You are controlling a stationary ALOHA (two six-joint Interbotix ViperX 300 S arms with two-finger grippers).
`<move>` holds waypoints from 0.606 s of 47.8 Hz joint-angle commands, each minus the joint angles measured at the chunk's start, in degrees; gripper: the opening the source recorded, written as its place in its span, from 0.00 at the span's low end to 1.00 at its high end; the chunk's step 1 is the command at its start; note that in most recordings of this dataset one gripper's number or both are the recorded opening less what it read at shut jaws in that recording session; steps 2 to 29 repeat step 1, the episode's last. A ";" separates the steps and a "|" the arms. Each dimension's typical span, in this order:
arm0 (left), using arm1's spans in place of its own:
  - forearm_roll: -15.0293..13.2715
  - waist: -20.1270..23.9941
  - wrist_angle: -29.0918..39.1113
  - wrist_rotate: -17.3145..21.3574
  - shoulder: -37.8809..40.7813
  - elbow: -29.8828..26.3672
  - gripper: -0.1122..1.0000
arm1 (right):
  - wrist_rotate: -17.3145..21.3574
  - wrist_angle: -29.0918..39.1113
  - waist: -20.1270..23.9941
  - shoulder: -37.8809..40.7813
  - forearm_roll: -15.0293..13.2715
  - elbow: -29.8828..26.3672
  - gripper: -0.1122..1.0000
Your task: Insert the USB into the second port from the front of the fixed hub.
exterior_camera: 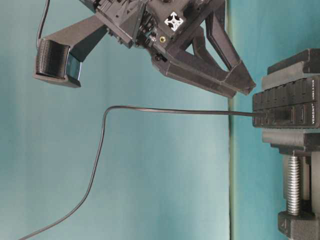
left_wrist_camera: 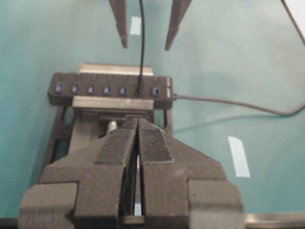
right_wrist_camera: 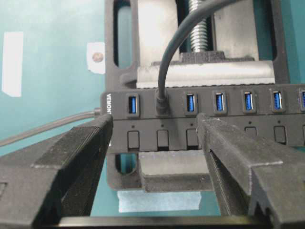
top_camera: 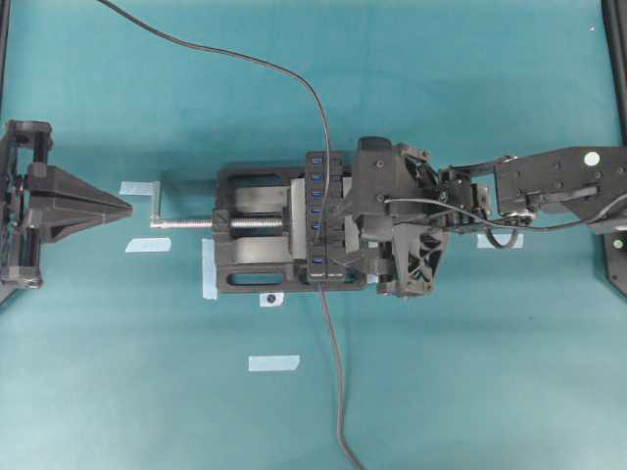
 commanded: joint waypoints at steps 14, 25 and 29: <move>0.09 0.09 -0.35 -0.09 0.26 -1.05 0.10 | 0.53 -0.53 0.18 -1.32 0.09 -0.44 0.83; 0.09 0.09 -0.35 -0.09 0.26 -1.05 0.10 | 0.53 -0.53 0.18 -1.32 0.09 -0.44 0.83; 0.09 0.09 -0.35 -0.09 0.26 -1.05 0.10 | 0.53 -0.53 0.18 -1.32 0.09 -0.44 0.83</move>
